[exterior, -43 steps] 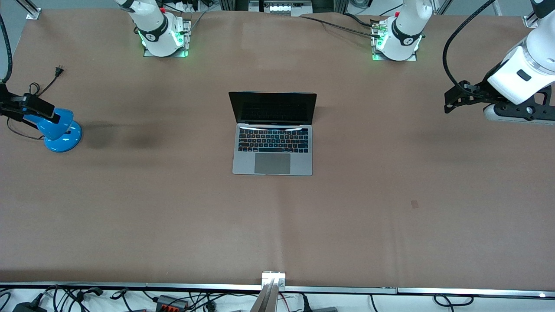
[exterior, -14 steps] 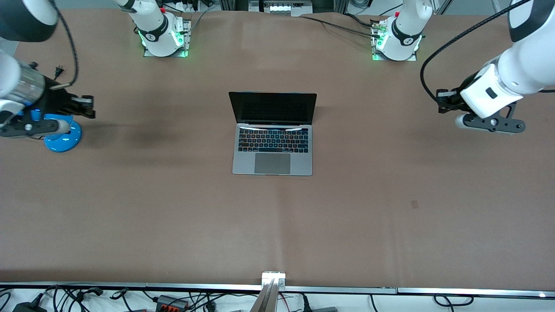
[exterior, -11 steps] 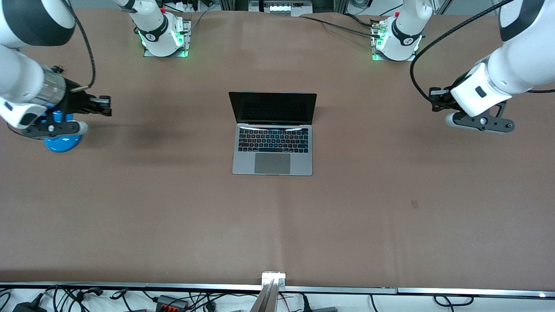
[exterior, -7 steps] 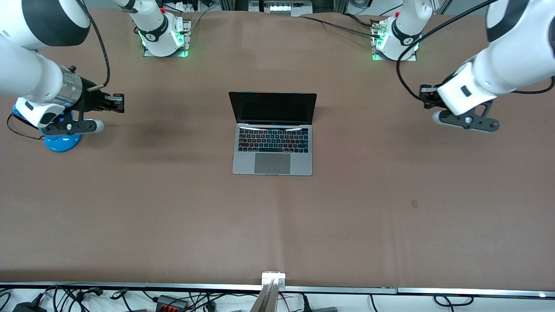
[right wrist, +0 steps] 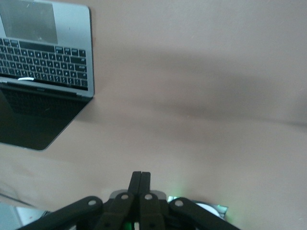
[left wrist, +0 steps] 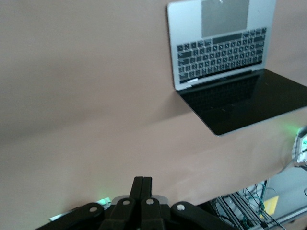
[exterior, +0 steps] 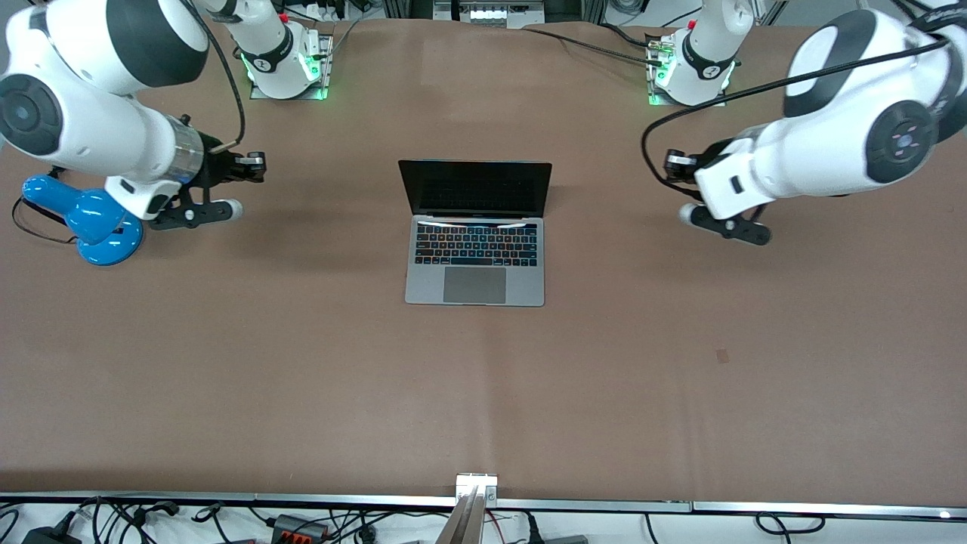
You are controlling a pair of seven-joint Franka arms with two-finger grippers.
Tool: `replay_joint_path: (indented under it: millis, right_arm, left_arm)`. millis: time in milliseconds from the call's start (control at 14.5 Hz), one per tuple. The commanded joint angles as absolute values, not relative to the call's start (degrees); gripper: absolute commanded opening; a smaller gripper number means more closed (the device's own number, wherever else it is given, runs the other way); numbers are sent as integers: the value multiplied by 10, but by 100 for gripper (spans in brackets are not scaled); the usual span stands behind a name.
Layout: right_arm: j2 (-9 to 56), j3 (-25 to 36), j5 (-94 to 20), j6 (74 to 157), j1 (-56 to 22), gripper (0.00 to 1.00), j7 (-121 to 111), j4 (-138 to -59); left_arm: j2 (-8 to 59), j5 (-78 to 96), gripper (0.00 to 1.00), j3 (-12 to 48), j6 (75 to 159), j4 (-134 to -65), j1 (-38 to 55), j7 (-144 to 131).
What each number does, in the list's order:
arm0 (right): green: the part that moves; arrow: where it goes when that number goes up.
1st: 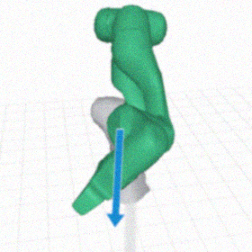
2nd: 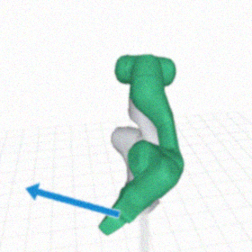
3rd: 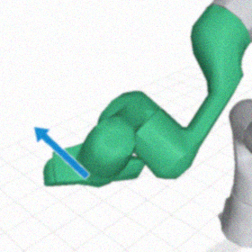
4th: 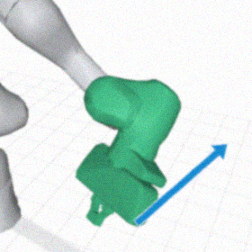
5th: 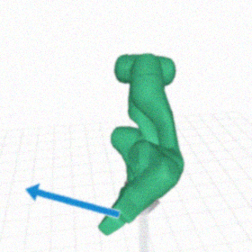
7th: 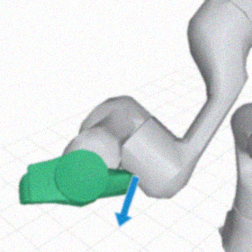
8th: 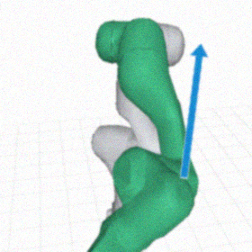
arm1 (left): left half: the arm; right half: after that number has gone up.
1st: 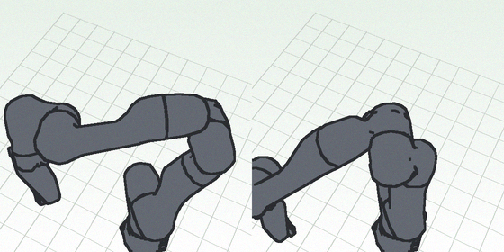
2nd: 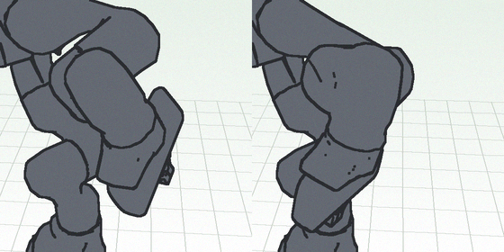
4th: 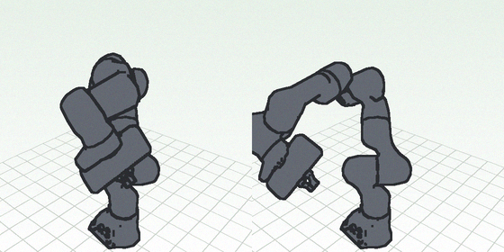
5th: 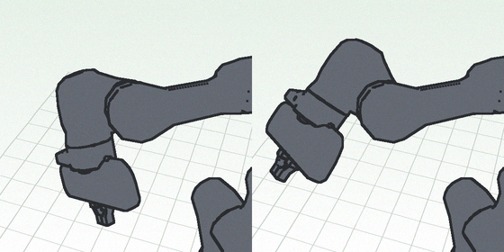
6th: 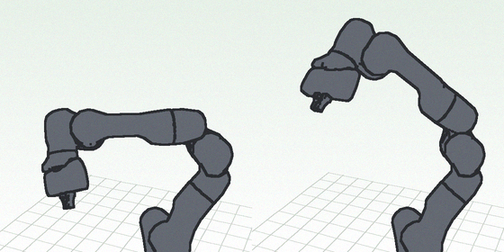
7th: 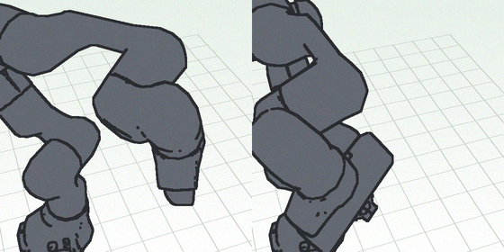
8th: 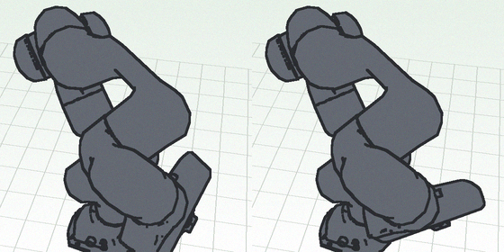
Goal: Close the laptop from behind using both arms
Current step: 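Move both grippers toward the laptop screen's back edge, then lower both grippers behind the laptop screen onto its back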
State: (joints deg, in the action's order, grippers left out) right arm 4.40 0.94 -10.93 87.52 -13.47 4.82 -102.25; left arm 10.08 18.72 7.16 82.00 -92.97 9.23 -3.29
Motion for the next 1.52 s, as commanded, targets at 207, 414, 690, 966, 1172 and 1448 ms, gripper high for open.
replay_joint_path:
  millis: [207,414,690,966,1172,1448]
  right_arm:
    - [-109,5,-170,1018,-162,0,93,-1249]
    - [-126,4,-171,1055,-201,0,140,-1276]
    - [-127,4,-216,1121,-246,0,187,-1319]
    - [-127,3,-282,1195,-298,0,197,-1362]
    - [-100,2,-293,1243,-336,0,236,-1368]
    - [-86,2,-301,1262,-376,0,263,-1373]
  left_arm:
    - [19,204,1,195,972,-1110,98,-111]
    - [16,206,1,263,1033,-1150,99,-175]
    - [22,205,1,322,1156,-1210,100,-235]
    - [56,201,1,335,1229,-1221,107,-259]
    - [77,197,1,333,1248,-1221,121,-267]
    - [111,192,1,331,1305,-1219,120,-267]
